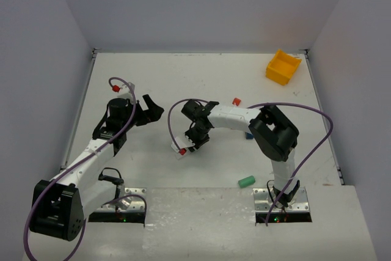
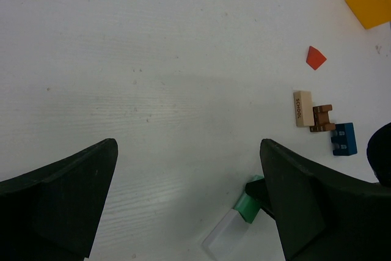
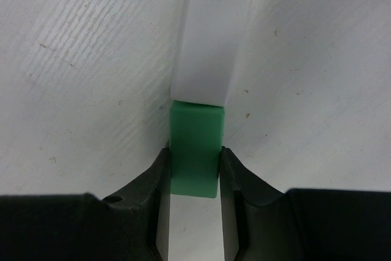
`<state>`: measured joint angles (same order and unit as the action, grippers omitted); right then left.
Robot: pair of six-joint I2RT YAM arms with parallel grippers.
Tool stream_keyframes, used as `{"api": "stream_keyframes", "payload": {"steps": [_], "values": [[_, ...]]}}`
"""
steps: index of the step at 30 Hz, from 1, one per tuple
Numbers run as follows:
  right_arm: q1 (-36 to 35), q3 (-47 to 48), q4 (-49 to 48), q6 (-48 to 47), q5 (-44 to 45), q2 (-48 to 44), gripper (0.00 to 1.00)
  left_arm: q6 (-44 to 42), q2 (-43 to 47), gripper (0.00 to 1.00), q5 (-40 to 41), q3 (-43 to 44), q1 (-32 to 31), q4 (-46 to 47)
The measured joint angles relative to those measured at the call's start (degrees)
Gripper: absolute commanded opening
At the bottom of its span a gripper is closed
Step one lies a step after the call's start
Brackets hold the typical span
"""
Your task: Build the wood block tower
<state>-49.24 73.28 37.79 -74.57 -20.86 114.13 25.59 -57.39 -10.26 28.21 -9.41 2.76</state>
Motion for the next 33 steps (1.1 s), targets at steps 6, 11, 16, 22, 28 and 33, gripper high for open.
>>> {"api": "stream_keyframes", "payload": {"steps": [6, 11, 16, 22, 28, 33], "values": [[-0.06, 0.25, 0.15, 0.91, -0.15, 0.17, 0.29, -0.09, 0.0, 1.0, 0.0, 0.0, 0.0, 0.0], [-0.15, 0.33, 0.18, 1.37, -0.12, 0.25, 0.32, -0.13, -0.09, 1.0, -0.01, 0.0, 0.0, -0.01], [-0.44, 0.33, 0.05, 1.77, 0.04, 0.4, 0.33, -0.13, -0.11, 1.0, -0.02, 0.0, 0.0, -0.02], [-0.65, 0.33, 0.1, 2.43, 0.05, 0.48, 0.4, -0.16, -0.17, 1.0, -0.04, 0.0, 0.0, -0.02], [-0.91, 0.33, -0.12, 2.79, 0.24, 0.48, 0.47, -0.29, -0.3, 1.0, -0.08, 0.0, 0.0, -0.02], [-0.96, 0.33, -0.66, 4.44, 0.28, 0.48, 0.52, -0.31, -0.37, 1.0, -0.11, 0.0, 0.0, -0.02]]}}
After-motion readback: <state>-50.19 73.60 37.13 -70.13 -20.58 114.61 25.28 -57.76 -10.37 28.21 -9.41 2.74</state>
